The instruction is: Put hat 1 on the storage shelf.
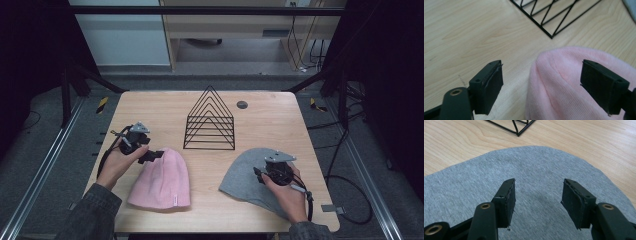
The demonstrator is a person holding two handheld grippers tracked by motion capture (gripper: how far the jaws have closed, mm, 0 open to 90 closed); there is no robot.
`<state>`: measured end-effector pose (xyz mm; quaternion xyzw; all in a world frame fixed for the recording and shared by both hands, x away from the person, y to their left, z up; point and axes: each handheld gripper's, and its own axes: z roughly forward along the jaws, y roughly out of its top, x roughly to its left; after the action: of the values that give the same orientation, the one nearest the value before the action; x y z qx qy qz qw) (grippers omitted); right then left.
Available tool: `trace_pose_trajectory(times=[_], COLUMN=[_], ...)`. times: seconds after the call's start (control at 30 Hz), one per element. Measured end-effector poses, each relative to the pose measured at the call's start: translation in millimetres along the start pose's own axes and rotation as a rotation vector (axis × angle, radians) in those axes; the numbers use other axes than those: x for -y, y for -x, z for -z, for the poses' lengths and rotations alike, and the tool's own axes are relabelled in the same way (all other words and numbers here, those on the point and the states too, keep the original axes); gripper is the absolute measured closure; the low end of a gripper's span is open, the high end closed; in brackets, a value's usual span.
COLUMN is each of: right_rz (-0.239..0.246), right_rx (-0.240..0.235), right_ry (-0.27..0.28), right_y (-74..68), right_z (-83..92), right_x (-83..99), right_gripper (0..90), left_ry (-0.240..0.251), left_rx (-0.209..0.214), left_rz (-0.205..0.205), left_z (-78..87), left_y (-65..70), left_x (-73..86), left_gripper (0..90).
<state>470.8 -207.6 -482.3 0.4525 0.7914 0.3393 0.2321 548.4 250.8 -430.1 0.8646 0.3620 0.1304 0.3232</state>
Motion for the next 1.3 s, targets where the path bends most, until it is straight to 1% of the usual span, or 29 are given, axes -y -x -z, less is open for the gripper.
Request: trace_pose_trajectory(times=[0.07,0.1,0.13,0.17,0.23,0.3,0.37,0.43,0.47,0.53,0.57,0.6,0.63,0.67,0.73,0.77,0.8,0.87,0.9,0.93,0.97,1.0,1.03,1.07,1.13,1.17,1.2,1.3], right_rz=[-0.015,-0.015,-0.019,-0.034,-0.033,-0.035,-0.034,-0.030,-0.030,-0.030,-0.030,-0.030,-0.028,-0.035,-0.030,-0.030,-0.031,-0.028,-0.028,-0.027,-0.023,-0.021,-0.021,-0.019,-0.022,-0.022,-0.019,-0.023], right_rx=[0.002,0.002,0.008,0.013,0.010,0.007,0.005,0.004,0.004,0.003,0.003,0.001,-0.002,-0.008,-0.005,-0.007,-0.008,-0.008,-0.008,-0.009,-0.010,-0.010,-0.010,-0.007,-0.008,-0.008,-0.008,-0.008], right_ry=[-0.010,-0.010,-0.017,-0.031,-0.041,-0.037,-0.039,-0.043,-0.043,-0.050,-0.050,-0.049,-0.053,-0.057,-0.060,-0.064,-0.065,-0.070,-0.070,-0.071,-0.074,-0.074,-0.074,-0.073,-0.072,-0.072,-0.074,-0.067], right_y=[0.7,0.7,0.4,-1.4,-2.3,-3.7,-4.1,-4.2,-4.2,-4.2,-4.2,-4.0,-4.1,-4.8,-4.8,-5.1,-5.3,-5.7,-5.7,-6.0,-6.2,-6.2,-6.2,-6.3,-6.2,-6.2,-6.1,-6.4], right_z=[-1.1,-1.1,-1.7,-2.2,-2.4,-1.6,-2.2,-3.5,-3.5,-4.8,-4.8,-4.9,-5.2,-4.9,-5.6,-5.8,-6.3,-7.4,-7.4,-7.7,-8.0,-8.0,-8.0,-8.0,-7.9,-7.9,-7.9,-6.5], right_x=[-0.3,-0.3,-1.0,-2.5,-2.6,-2.4,-2.0,-2.1,-2.1,-2.9,-2.9,-3.1,-3.0,-3.0,-2.5,-2.5,-2.5,-2.7,-2.7,-2.9,-3.0,-3.1,-3.1,-3.3,-3.2,-3.2,-3.1,-3.6], right_gripper=[40.6,40.6,37.8,31.2,28.0,28.1,29.5,30.4,30.4,31.7,31.7,32.0,32.3,32.3,32.3,32.3,32.2,32.1,32.1,32.0,31.8,31.8,31.8,31.8,31.6,31.6,31.3,31.3], left_ry=[-0.006,-0.006,-0.004,-0.006,0.006,0.006,0.000,-0.015,-0.015,-0.044,-0.044,-0.052,-0.066,-0.069,-0.084,-0.084,-0.089,-0.104,-0.104,-0.112,-0.115,-0.118,-0.118,-0.125,-0.130,-0.133,-0.134,-0.122], left_rx=[-0.008,-0.008,-0.014,-0.024,-0.031,-0.030,-0.041,-0.039,-0.039,-0.028,-0.028,-0.008,0.010,0.014,0.026,0.029,0.039,0.063,0.063,0.077,0.089,0.095,0.095,0.100,0.103,0.110,0.095,0.061], left_rz=[-0.007,-0.007,-0.006,-0.005,0.011,0.011,0.012,0.011,0.011,0.024,0.024,0.037,0.037,0.036,0.016,0.017,0.009,0.000,0.000,-0.006,-0.008,-0.008,-0.008,-0.021,-0.025,-0.021,-0.027,-0.030], left_z=[-0.6,-0.6,-0.5,0.7,1.7,2.0,-1.7,-7.7,-7.7,-20.7,-20.7,-25.8,-31.6,-34.2,-37.6,-38.7,-39.8,-43.1,-43.1,-45.1,-45.8,-45.3,-45.3,-44.6,-44.4,-44.4,-43.3,-37.5], left_y=[2.6,2.6,3.6,3.6,3.9,4.7,6.0,4.6,4.6,0.0,0.0,-1.0,-1.0,0.3,3.8,5.1,6.5,9.2,9.2,10.4,12.0,12.9,12.9,15.5,16.7,18.2,20.6,25.4], left_x=[1.6,1.6,2.1,2.2,2.0,1.6,2.1,3.7,3.7,8.1,8.1,10.0,11.6,12.1,12.4,12.6,12.7,13.3,13.3,13.9,14.1,13.8,13.8,13.1,12.9,12.7,11.8,11.4], left_gripper=[16.8,16.8,16.8,17.2,18.5,21.6,24.6,27.3,28.8,29.9,29.9,29.9,29.8,29.7,30.2,30.8,32.1,35.8,38.3,38.3,45.8,48.5,54.0,58.0,65.3,65.3,71.4,75.7])
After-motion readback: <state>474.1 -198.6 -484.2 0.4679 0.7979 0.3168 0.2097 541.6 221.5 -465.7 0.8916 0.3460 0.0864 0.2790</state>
